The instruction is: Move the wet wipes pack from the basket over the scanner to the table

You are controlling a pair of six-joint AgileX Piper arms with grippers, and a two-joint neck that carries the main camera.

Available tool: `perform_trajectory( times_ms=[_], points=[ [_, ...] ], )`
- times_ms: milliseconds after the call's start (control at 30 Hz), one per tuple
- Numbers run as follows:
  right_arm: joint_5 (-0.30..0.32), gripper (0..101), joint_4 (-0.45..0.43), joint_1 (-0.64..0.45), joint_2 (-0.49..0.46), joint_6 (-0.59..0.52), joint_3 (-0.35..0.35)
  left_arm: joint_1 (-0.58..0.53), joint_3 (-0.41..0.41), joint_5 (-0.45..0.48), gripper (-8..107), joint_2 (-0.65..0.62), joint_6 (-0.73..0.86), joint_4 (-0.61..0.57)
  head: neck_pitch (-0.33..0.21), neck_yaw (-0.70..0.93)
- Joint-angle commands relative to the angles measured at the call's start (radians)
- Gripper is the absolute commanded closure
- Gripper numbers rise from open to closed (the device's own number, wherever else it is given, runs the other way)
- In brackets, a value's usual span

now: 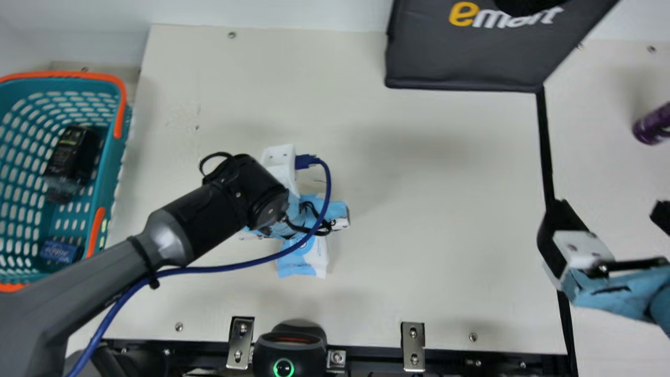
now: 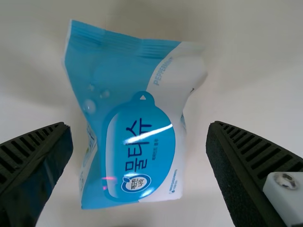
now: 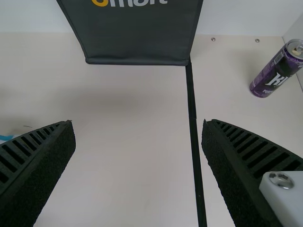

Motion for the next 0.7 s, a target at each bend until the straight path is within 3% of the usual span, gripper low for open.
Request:
perform_trajectory(
  times_ms=[0,367,667],
  points=[
    [0.000,6,0.000,0.000,0.000,0.000,0.000,-0.008,0.006,-0.010,9,0.007,-0.007,0.007,-0.030,0.000],
    [0.000,6,0.000,0.000,0.000,0.000,0.000,-0.031,0.029,-0.038,9,0.036,-0.049,0.047,-0.030,0.000],
    [0.001,6,0.000,0.000,0.000,0.000,0.000,-0.047,0.030,-0.031,69,0.037,-0.082,0.075,-0.030,0.000]
  ],
)
